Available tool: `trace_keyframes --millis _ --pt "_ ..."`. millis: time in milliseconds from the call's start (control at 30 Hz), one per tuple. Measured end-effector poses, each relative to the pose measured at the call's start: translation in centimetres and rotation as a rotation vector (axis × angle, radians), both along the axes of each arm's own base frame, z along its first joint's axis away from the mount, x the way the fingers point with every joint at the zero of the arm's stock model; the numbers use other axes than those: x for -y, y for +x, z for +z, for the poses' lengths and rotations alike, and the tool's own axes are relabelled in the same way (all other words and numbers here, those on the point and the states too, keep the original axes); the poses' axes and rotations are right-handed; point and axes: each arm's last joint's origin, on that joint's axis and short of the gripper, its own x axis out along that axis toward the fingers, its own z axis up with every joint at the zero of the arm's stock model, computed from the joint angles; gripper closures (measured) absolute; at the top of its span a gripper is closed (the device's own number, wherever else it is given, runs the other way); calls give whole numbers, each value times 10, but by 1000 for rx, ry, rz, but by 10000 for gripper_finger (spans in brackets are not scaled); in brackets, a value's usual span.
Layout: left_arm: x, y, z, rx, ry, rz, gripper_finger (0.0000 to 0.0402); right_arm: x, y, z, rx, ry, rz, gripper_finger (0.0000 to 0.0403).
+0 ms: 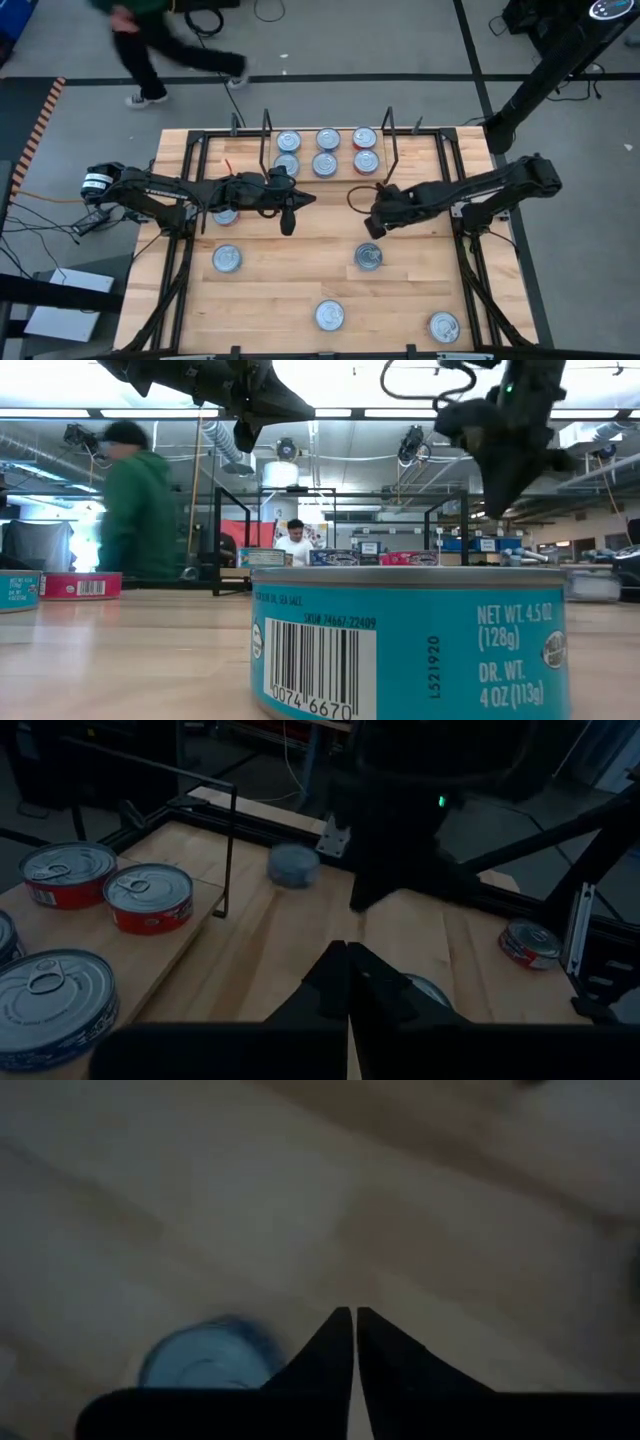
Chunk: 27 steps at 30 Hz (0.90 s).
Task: Stack canned seafood by type on shelf
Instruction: Move the middle right blue tuna can to the center of the table
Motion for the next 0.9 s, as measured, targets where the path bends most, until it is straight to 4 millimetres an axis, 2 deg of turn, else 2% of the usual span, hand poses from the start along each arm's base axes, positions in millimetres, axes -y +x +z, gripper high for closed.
trace_keyframes --millis 133,300,433,600,733,900 --pt "0 0 0 0 0 0 398 17 -22 7 -177 -84 -146 369" --pt "0 0 0 -1 0 0 398 38 -45 -9 -369 -164 -277 396" --pt "0 0 0 -1 0 -1 398 51 -54 -34 -391 -162 -346 397" --pt "0 0 0 0 -7 1 398 55 -69 -59 -430 -192 -408 399" --pt "0 0 0 0 -8 1 398 54 -80 -71 -453 -223 -483 400" --pt "0 0 0 1 -12 2 398 57 -82 -73 -426 -315 -530 401"
